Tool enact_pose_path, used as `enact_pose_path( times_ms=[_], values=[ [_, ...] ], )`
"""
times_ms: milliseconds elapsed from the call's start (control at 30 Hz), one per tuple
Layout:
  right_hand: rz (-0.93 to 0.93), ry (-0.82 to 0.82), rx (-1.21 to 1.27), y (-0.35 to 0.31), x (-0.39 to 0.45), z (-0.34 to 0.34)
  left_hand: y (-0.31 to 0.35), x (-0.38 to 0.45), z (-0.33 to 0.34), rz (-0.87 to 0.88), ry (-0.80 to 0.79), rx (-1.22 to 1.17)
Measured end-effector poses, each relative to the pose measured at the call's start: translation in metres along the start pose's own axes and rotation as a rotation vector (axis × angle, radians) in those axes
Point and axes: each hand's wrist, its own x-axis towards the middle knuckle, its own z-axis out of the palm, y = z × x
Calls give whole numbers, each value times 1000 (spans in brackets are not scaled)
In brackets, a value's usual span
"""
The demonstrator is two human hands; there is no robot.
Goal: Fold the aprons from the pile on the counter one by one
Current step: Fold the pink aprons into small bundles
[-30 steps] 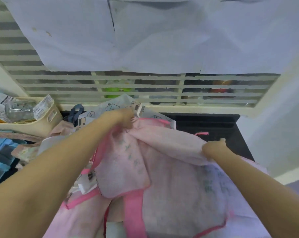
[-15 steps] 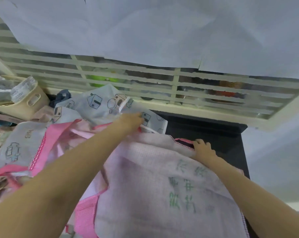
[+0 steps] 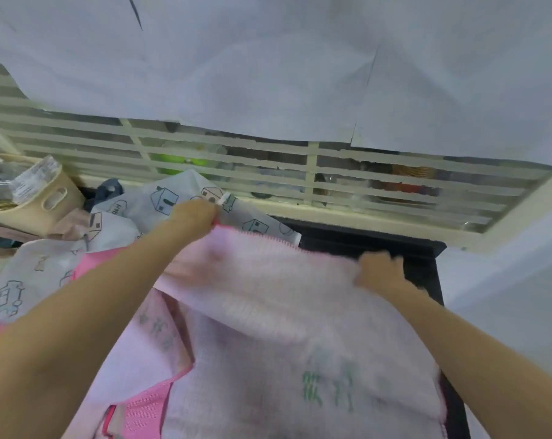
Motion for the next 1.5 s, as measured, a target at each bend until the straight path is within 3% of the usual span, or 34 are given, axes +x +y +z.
enact_pose_path(
  times_ms=[67,133,267,367,433,500,667,800,867,1000,1133,1233,1300,1400,1433,1500],
  values=[
    [74,425,128,3,3,-35,-11,5,-19,-144,278,-327],
    [114,662,265,5,3,-69,-14,5,-39,-259,512,-700],
    [117,781,223,5,-4,-108,-10,-8,-61,-282,761,-1137],
    [76,864,247,8,-17,-106,-10,-29,-56,-258,832,-1186],
    [39,831,300,8,-31,-96,-7,-48,-36,-222,768,-1186],
    [31,706,244,7,-45,-78,0,-70,-3,-181,601,-1076],
    [117,-9,-160,-4,-76,-28,-17,-107,53,-91,53,-534],
    [41,-132,-334,-14,-95,-2,-38,-113,52,0,-271,-174],
    [-22,-171,-384,-19,-98,15,-39,-113,47,5,-404,-161],
    [-25,-434,-401,-24,-96,32,-39,-110,40,-53,-655,-477],
    [-101,-333,-292,-41,-78,27,-38,-105,41,78,-499,-336],
    [-122,-388,-138,-65,-65,33,-38,-98,43,201,-346,-275],
    [-147,-263,-90,-83,-60,32,-34,-98,42,279,-270,-242],
    [-466,149,43,-122,-54,8,-26,-99,41,354,-207,-211],
    [-633,216,74,-137,-53,-4,-25,-99,43,374,-196,-229],
    [-861,193,9,-169,-52,-20,-25,-99,44,404,-195,-260]
  ],
)
